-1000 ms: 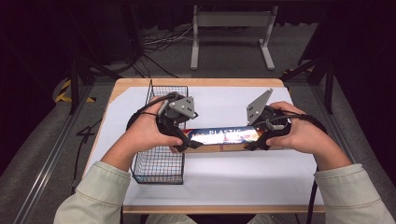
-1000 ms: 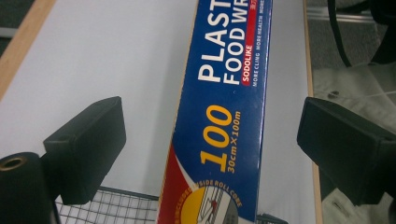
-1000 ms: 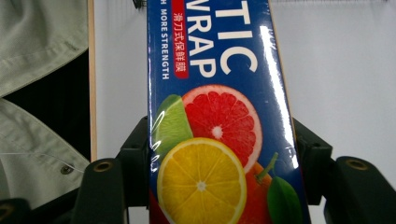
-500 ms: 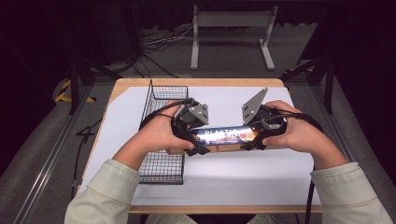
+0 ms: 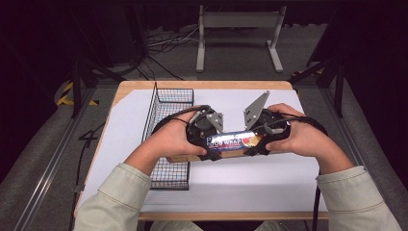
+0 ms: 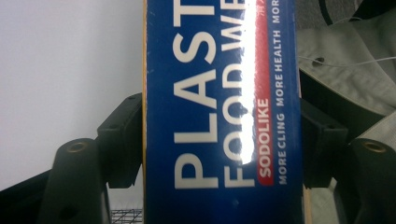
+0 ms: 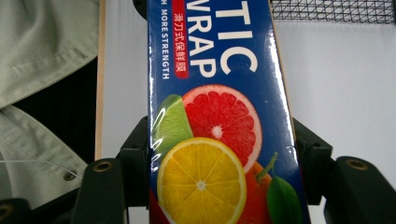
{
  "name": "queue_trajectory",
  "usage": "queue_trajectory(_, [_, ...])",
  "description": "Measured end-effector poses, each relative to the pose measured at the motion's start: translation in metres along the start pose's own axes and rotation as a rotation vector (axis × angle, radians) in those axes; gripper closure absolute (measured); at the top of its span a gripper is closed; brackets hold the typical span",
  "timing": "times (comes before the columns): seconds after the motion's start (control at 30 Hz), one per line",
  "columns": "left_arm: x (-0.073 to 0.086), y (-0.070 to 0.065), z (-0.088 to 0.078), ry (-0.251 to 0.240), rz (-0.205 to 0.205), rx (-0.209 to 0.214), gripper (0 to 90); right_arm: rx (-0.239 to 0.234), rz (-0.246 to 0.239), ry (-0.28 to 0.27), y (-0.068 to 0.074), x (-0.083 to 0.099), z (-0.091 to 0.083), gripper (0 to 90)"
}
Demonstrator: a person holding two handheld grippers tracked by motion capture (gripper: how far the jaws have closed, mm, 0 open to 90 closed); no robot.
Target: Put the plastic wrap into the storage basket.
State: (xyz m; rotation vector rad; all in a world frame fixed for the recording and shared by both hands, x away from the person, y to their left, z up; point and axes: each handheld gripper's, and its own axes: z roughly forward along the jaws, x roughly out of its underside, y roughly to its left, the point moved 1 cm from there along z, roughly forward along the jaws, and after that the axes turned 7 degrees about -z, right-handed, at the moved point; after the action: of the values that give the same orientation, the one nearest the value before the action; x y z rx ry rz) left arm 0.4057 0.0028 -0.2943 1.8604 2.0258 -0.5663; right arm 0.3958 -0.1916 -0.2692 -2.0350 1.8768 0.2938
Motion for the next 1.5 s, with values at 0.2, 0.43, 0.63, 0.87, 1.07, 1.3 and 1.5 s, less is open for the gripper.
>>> queue_trajectory(0.2, [-0.002,0.001,0.004,0.026,-0.004,0.007,36.0,-0.012,0.0,0.003,-0.001,0.002,0.003,39.4])
queue_trajectory(0.43, [-0.005,-0.004,0.004,0.069,-0.001,-0.016,39.9,-0.034,0.005,0.0,-0.002,0.002,0.006,39.3])
queue_trajectory(0.63, [-0.007,-0.011,0.0,0.051,-0.017,-0.073,41.0,-0.008,-0.021,-0.014,-0.001,0.005,0.003,37.4])
queue_trajectory(0.87, [-0.006,-0.008,-0.007,0.024,-0.049,-0.105,41.3,0.076,-0.015,-0.126,-0.001,0.009,-0.01,22.1])
queue_trajectory(1.07, [-0.002,-0.002,-0.014,0.023,-0.132,-0.124,41.2,0.194,0.052,-0.251,-0.002,0.015,-0.029,19.6])
queue_trajectory(1.3, [0.007,0.003,-0.025,-0.001,-0.236,-0.166,41.2,0.283,0.16,-0.359,-0.006,0.026,-0.053,19.5])
queue_trajectory(1.5, [0.02,0.006,-0.039,-0.05,-0.326,-0.204,41.1,0.357,0.241,-0.399,-0.011,0.044,-0.066,20.6])
